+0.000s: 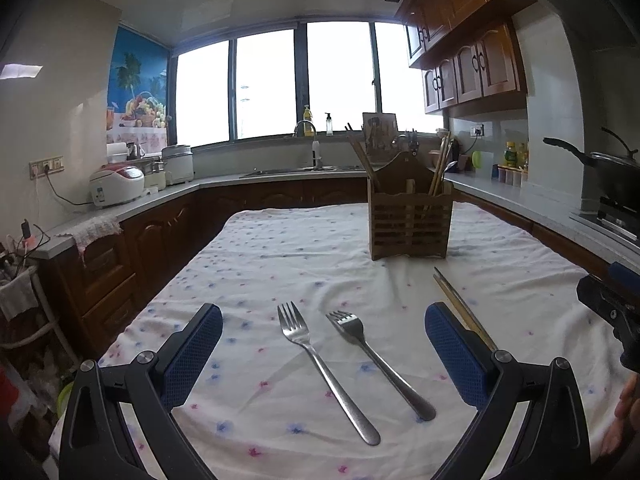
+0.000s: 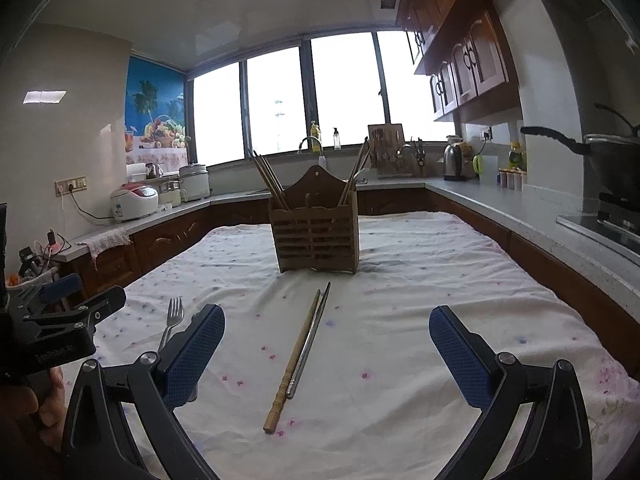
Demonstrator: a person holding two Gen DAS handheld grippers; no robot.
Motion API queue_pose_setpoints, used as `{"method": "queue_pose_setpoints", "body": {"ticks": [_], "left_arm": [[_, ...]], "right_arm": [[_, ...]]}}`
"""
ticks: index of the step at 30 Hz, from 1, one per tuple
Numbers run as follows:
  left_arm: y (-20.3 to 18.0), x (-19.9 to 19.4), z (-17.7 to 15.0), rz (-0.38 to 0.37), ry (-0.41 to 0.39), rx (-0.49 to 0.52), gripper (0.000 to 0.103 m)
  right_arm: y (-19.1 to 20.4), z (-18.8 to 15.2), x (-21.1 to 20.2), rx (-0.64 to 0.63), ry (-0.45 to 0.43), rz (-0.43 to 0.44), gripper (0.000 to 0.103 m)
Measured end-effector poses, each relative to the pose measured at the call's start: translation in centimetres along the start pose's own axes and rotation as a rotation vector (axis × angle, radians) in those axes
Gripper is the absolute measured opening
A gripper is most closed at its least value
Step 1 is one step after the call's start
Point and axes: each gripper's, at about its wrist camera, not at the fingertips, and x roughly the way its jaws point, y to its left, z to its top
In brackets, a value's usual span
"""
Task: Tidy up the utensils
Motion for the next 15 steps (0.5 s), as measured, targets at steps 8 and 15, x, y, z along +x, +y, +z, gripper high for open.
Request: {"method": "queue_pose_setpoints", "body": {"ticks": [8, 15], "left_arm": [[0.15, 0.14, 0.09, -0.007, 0.008, -0.011, 0.102], [0.19, 0.02, 0.03, -0.004, 0.001, -0.013, 0.102]], "right_arm": [[-0.34, 0.05, -0.05, 0.016, 0.001, 0.007, 0.103], [-0.28, -0.03, -0.23, 0.015, -0.011, 0.014, 0.103]]}}
